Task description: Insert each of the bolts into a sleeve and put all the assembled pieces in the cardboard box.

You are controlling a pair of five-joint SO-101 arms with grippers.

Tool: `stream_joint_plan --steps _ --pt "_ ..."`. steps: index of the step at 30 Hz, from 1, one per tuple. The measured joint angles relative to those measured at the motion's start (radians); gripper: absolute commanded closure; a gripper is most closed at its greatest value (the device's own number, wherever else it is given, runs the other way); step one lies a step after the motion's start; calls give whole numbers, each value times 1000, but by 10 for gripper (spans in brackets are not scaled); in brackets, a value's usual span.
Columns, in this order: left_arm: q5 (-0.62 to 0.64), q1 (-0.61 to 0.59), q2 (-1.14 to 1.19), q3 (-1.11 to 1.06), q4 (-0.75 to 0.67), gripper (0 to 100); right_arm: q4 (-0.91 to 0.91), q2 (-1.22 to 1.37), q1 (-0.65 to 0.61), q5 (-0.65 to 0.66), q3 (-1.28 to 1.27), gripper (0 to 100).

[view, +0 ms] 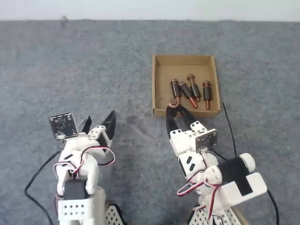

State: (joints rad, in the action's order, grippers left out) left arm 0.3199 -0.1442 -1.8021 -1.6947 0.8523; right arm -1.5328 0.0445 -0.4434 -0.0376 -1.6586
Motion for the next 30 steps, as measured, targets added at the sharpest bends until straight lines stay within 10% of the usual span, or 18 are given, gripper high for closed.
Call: stream_joint_plan --steps 23,30 --pt "2 -153 0 0 183 961 6 -20 130 0 49 992" --pt "2 -153 0 0 184 961 301 -242 141 0 74 992"
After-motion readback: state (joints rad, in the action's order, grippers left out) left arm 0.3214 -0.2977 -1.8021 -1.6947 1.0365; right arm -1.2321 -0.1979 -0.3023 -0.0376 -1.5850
